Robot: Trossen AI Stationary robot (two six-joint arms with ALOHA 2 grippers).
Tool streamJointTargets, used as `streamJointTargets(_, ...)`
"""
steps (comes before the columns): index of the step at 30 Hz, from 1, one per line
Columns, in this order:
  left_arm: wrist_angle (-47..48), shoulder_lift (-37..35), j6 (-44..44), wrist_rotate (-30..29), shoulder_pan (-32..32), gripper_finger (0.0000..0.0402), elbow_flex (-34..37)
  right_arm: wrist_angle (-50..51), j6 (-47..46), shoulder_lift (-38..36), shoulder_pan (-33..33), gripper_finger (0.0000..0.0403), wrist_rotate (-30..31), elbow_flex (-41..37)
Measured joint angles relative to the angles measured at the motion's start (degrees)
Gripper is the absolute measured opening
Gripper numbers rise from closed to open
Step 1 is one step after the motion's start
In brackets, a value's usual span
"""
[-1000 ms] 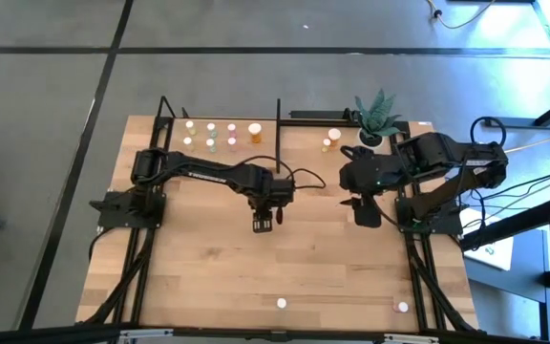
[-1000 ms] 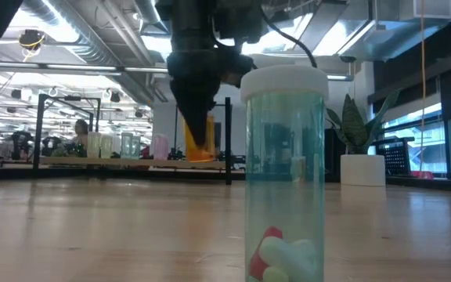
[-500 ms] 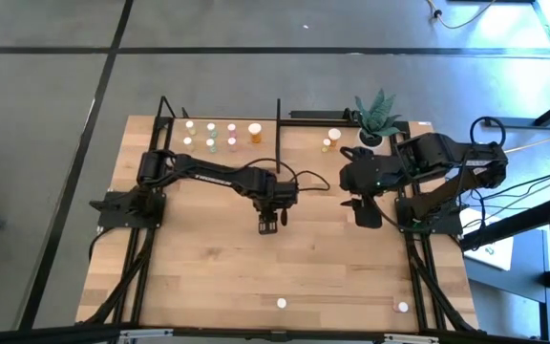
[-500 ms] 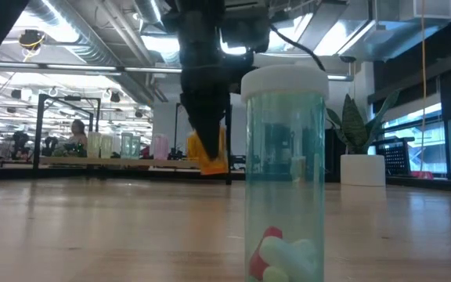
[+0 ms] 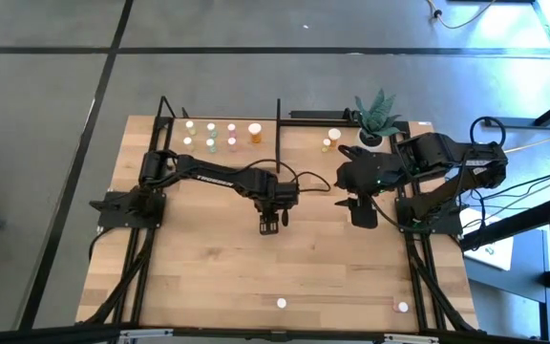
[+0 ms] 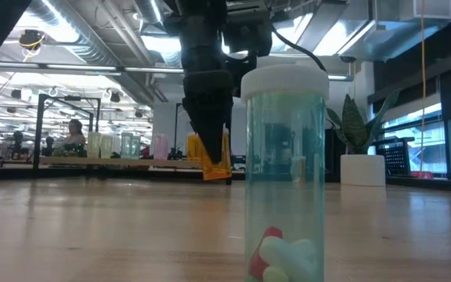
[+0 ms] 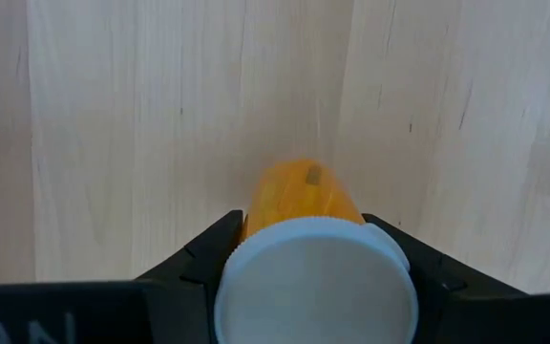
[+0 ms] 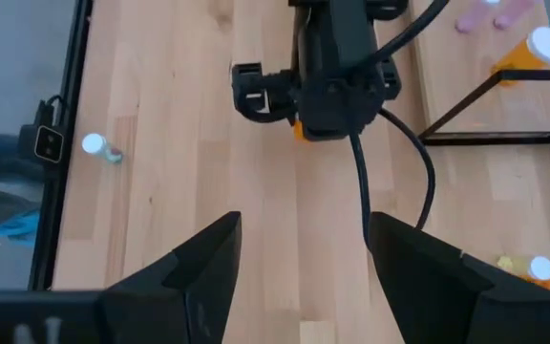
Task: Pick and place medicine bottles onto shelf by color
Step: Put the bottom orange pill bottle on the shelf and align it with the other orange pill bottle
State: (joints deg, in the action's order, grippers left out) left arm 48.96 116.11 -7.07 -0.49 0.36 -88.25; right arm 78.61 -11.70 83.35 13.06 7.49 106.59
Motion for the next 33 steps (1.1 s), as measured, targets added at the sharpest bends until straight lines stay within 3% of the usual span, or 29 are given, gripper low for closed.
streamJointTargets(17,-0.83,-0.02,-0.26,-0.02,0.09,0.0172,1.95,-4.36,0.06,0.00,-0.02,0.0231,0.00,0.00)
streamJointTargets(33,-1.19,2.25,0.20,1.25,-0.44,0.0199,1.84,-5.20,0.15,0.04,-0.01,0.0231,0.00,0.00)
